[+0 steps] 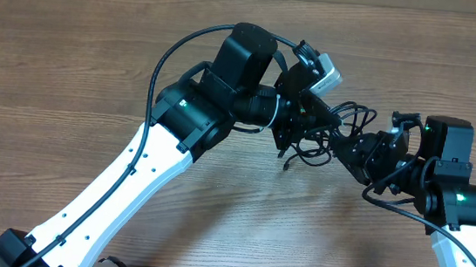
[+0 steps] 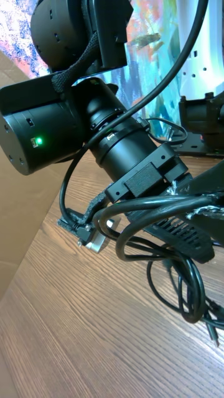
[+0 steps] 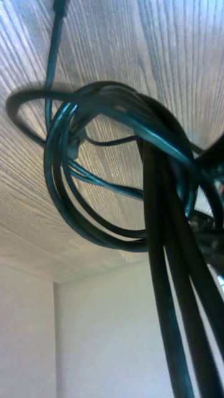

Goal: Untangle cables

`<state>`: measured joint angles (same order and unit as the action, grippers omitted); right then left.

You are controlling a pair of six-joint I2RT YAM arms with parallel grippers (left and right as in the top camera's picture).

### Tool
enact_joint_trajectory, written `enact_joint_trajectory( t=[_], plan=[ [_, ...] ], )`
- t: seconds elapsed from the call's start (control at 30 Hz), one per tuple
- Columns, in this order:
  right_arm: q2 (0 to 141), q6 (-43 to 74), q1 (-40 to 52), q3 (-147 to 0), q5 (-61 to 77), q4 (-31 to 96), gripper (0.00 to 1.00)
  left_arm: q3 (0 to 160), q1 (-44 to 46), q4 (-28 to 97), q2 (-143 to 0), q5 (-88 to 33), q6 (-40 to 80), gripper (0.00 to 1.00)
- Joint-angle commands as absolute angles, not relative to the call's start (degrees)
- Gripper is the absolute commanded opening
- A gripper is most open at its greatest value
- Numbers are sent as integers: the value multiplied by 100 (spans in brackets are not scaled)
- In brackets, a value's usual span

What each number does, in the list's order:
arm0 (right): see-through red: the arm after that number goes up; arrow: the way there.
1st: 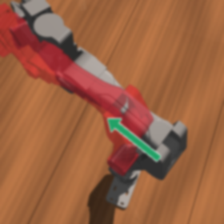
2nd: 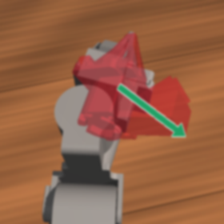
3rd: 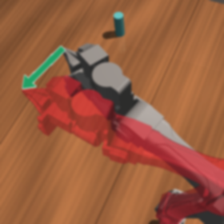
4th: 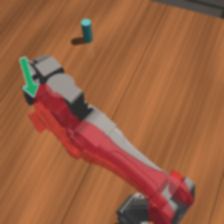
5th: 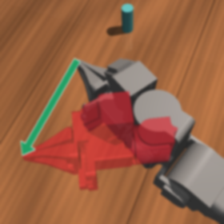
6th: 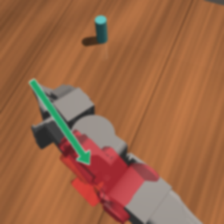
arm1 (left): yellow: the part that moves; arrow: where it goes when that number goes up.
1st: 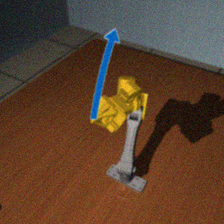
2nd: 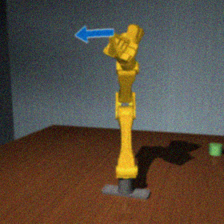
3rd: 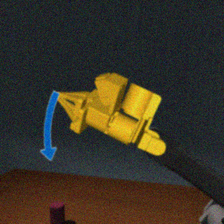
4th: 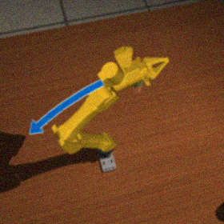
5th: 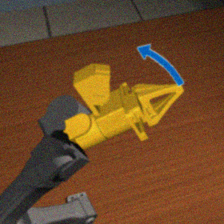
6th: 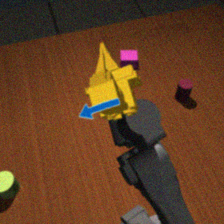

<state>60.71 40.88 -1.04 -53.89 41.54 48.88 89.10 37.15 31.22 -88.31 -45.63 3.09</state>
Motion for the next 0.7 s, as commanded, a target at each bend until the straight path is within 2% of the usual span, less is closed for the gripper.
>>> enact_joint_trajectory(
  t=[0.0, 0.3, 0.67],
  plan=[
    [6018, 4071, -123, -5476, 4097, 4856, 15, 9015, 3758, 3061, -8774, -4611, 384, 4],
    [6018, 4071, -126, -5476, 4095, 4856, 4, 9015, 3758, 3087, -8774, -4611, 384, 4],
    [6018, 4053, -126, -5476, 4316, 4853, 4, 9015, 3752, 3435, -8774, -4086, 272, 4]
  ],
)
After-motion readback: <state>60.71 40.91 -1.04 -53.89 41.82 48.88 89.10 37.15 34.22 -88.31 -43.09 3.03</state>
